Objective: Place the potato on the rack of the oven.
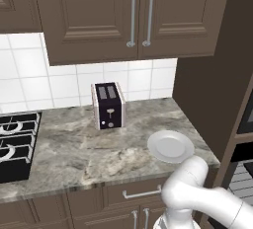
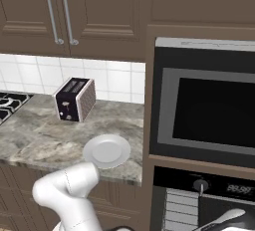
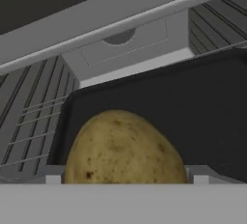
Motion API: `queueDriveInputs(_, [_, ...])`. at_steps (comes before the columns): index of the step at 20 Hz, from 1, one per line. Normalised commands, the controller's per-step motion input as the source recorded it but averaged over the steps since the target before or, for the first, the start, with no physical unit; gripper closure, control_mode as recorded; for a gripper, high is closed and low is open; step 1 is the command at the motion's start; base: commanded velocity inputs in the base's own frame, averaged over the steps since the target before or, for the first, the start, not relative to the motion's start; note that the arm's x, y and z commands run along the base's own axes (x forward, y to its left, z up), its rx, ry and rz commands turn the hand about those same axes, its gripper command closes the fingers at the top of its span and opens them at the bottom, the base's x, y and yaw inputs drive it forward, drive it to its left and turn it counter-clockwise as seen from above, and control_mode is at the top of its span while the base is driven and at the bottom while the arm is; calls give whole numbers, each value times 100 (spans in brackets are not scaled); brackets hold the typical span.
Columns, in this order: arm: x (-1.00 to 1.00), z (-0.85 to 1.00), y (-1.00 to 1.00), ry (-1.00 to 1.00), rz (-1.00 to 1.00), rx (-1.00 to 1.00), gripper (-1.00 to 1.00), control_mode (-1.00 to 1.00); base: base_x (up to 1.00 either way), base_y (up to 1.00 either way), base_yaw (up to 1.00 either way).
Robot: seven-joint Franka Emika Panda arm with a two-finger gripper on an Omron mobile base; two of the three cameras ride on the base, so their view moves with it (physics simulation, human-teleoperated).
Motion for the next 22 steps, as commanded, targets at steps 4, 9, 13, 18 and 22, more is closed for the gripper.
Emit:
queueDriveInputs(4, [22,-37,0,-4,0,0,100,-100,0,0,0])
queueDriveInputs(9, [28,-29,0,0,0,0,100,-100,0,0,0])
queueDriveInputs(13, [22,-18,0,0,0,0,100,-100,0,0,0])
queueDriveInputs(18, [23,-6,0,0,0,0,100,-100,0,0,0])
queueDriveInputs(22, [6,-12,-2,0,0,0,100,-100,0,0,0])
